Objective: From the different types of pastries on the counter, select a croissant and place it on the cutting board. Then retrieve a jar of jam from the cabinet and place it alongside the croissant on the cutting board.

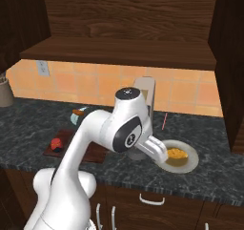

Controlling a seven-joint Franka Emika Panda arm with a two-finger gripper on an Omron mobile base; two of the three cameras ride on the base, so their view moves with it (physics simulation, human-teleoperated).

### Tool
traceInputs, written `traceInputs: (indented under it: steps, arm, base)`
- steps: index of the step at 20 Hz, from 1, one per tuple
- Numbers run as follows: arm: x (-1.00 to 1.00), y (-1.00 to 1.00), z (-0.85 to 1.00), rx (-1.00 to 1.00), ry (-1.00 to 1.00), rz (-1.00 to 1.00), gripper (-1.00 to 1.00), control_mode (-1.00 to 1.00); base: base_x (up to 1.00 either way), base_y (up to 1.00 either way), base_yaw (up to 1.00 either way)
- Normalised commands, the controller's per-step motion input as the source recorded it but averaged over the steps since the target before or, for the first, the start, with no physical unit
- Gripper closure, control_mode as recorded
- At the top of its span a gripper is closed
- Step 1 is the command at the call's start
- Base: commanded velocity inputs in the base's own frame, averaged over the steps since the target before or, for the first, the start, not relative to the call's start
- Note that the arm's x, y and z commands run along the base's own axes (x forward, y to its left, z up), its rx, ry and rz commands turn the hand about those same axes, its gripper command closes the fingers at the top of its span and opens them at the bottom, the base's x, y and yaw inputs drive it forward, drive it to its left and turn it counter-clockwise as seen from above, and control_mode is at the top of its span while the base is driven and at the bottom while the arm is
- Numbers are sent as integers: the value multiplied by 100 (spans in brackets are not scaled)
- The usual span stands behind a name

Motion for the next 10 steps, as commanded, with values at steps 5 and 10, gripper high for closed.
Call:
traceInputs:
  steps: [5,10]
  arm:
    - [60,-28,-10,-3,-1,-5,-100,-100]
    - [44,-81,-10,0,1,-1,-100,-100]
  base:
    - [0,0,0]
    - [0,0,0]
